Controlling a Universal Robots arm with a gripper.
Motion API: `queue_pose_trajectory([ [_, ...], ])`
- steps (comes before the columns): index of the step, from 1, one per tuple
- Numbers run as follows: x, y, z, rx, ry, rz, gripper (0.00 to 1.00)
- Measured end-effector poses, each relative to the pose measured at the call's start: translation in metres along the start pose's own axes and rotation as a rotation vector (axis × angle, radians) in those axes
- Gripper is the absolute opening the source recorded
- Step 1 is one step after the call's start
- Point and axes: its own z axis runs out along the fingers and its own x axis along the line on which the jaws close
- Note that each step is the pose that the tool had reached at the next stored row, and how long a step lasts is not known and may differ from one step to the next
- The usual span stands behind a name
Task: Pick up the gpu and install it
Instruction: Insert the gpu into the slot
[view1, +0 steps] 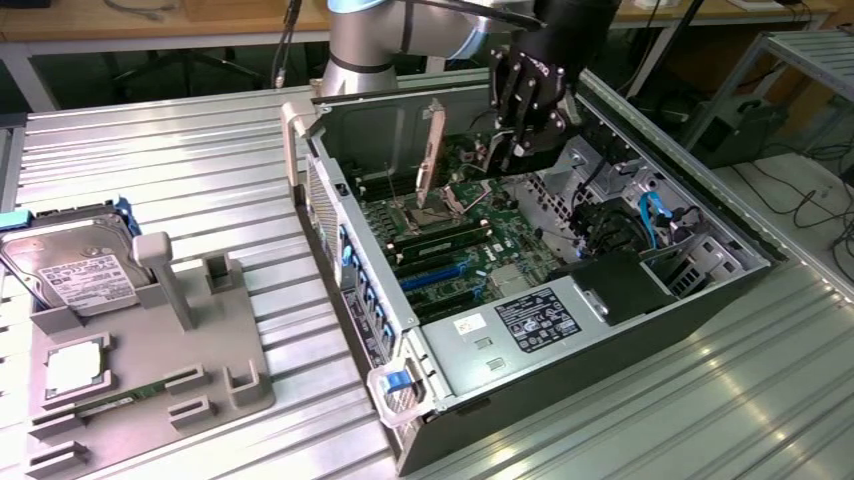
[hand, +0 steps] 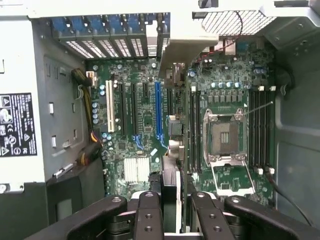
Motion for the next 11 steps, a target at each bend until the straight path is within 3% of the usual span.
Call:
queue_pose_trajectory([
  [5,0.000,0.0021,0.0067,-0.0001,-0.0037,-0.049,0.27],
  [11,-0.004,0.0057,0.0180,0.0000,-0.0037,-0.045,0.27],
])
